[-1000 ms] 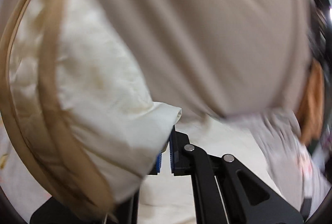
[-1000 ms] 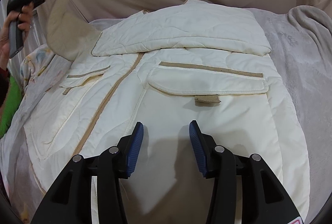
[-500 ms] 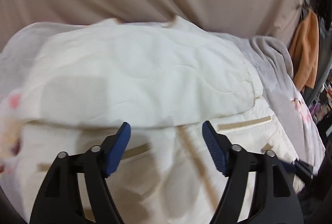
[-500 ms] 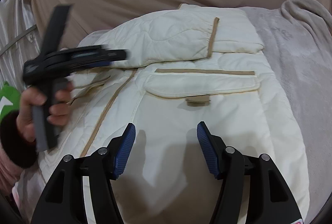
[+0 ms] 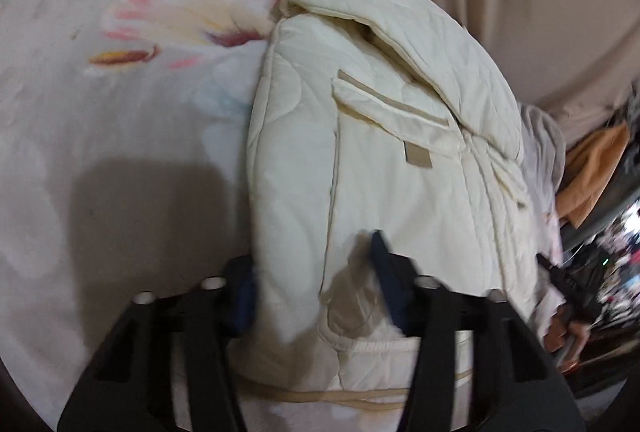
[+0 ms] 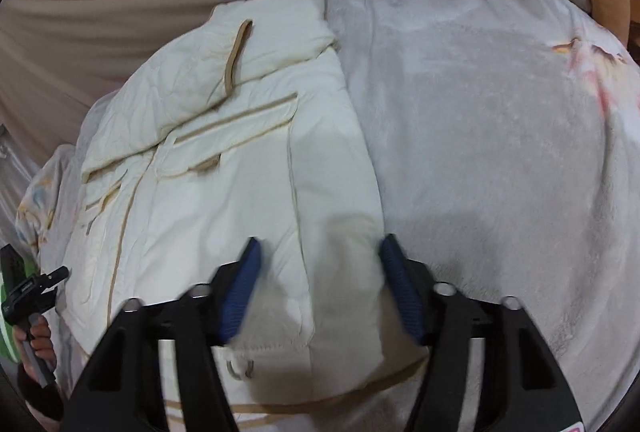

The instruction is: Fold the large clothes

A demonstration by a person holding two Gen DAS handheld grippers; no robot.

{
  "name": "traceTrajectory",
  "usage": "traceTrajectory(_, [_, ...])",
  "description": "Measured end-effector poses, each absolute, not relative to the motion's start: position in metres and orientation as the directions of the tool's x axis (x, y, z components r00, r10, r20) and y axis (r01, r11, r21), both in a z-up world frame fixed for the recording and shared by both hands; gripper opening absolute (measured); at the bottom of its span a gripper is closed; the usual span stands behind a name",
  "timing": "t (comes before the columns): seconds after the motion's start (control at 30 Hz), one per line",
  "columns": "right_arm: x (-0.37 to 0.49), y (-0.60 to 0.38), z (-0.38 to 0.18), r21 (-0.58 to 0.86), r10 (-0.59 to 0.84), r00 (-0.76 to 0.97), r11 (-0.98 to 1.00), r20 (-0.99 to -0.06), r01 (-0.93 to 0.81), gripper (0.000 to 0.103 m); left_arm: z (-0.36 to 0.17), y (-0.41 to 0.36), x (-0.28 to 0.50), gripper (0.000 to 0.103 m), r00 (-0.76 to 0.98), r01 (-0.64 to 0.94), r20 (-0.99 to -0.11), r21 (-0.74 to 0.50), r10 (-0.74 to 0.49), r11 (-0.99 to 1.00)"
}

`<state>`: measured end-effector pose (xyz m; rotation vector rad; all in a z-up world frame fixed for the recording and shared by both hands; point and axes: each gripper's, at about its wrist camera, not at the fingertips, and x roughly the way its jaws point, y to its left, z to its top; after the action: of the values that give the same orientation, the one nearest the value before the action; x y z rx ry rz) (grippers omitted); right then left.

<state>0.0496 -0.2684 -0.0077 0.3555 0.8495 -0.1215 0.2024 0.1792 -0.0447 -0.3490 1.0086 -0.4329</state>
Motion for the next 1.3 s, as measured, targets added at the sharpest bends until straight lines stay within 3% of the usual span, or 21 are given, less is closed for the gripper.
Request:
traceTrajectory(0.03, [0.049,-0.265,-0.005,0.248,0.035,0.662,0.941,-0.749,0.231,0.015,-0.043,0.177,0.201,0.020,0.464,0.198,-0.733,-0.462,-0.498,0.865])
traceTrajectory(0.07, [0.046,-0.261,-0.001,0.235,0.030,0.663,0.946,-0.748,0.223,0.007,-0.039,0.177,0.197,0.015,0.471,0.204,-0.729,-0.457,-0.496,0.866])
traceTrajectory(0.23, [0.014,-0.261,0.018,0.227,0.049,0.647,0.954,-0.761,0.195,0.003,-0.021,0.179,0.159,0.012,0.452,0.276,-0.743,-0.409,-0.494,0.869])
traceTrajectory(0.37, [-0.043,-0.257,0.016,0.217,0.090,0.573,0.963,-0.815,0.158,0.003,-0.020,0.197,0.111,0.015,0.360,0.308,-0.790,-0.401,-0.496,0.863])
traceTrajectory(0.5, [-0.066,-0.252,0.028,0.166,0.040,0.576,0.972,-0.817,0.168,0.015,0.006,0.216,0.097,0.020,0.469,0.262,-0.751,-0.384,-0.464,0.886])
traceTrajectory(0.53, [-0.062,-0.253,0.041,0.187,0.047,0.620,0.969,-0.783,0.164,0.020,0.016,0.217,0.101,0.028,0.511,0.269,-0.729,-0.369,-0.457,0.890])
traceTrajectory(0.57, [-0.056,-0.252,0.054,0.224,0.077,0.669,0.965,-0.740,0.136,0.027,0.024,0.214,0.107,0.039,0.549,0.273,-0.712,-0.343,-0.438,0.899])
traceTrajectory(0.6, [-0.050,-0.251,0.063,0.255,0.109,0.705,0.961,-0.701,0.105,0.047,0.033,0.210,0.113,0.043,0.591,0.276,-0.695,-0.303,-0.410,0.912])
traceTrajectory(0.63, [-0.037,-0.248,0.071,0.275,0.137,0.733,0.959,-0.667,0.070,0.057,0.040,0.200,0.122,0.053,0.636,0.295,-0.673,-0.239,-0.377,0.925])
traceTrajectory(0.67, [-0.023,-0.245,0.075,0.278,0.155,0.740,0.960,-0.655,0.045,0.058,0.042,0.191,0.131,0.061,0.663,0.313,-0.661,-0.183,-0.352,0.932])
traceTrajectory(0.83, [0.074,-0.227,0.050,0.282,0.208,0.663,0.959,-0.720,0.005,0.058,0.019,0.153,0.192,0.071,0.714,0.341,-0.667,0.065,-0.213,0.938])
traceTrajectory(0.97, [0.120,-0.228,0.019,0.306,0.204,0.596,0.949,-0.777,0.075,0.058,-0.009,0.147,0.228,0.071,0.740,0.326,-0.660,0.182,-0.130,0.928])
traceTrajectory(1.0, [0.127,-0.227,0.015,0.320,0.216,0.592,0.944,-0.777,0.075,0.047,-0.014,0.146,0.235,0.071,0.737,0.323,-0.665,0.190,-0.121,0.927])
traceTrajectory(1.03, [0.133,-0.222,0.015,0.336,0.237,0.588,0.940,-0.773,0.063,0.021,-0.017,0.144,0.243,0.069,0.735,0.321,-0.668,0.197,-0.112,0.926])
traceTrajectory(1.1, [0.142,-0.215,0.028,0.313,0.231,0.606,0.949,-0.761,0.031,0.005,-0.019,0.141,0.256,0.058,0.735,0.319,-0.671,0.215,-0.098,0.923])
traceTrajectory(1.17, [0.142,-0.204,0.067,0.267,0.205,0.690,0.964,-0.694,-0.018,0.003,-0.016,0.138,0.267,0.044,0.733,0.315,-0.674,0.213,-0.094,0.925])
traceTrajectory(1.3, [0.123,-0.202,0.149,0.249,0.199,0.855,0.965,-0.479,-0.085,0.002,-0.003,0.137,0.279,0.044,0.751,0.293,-0.649,0.161,-0.122,0.943])
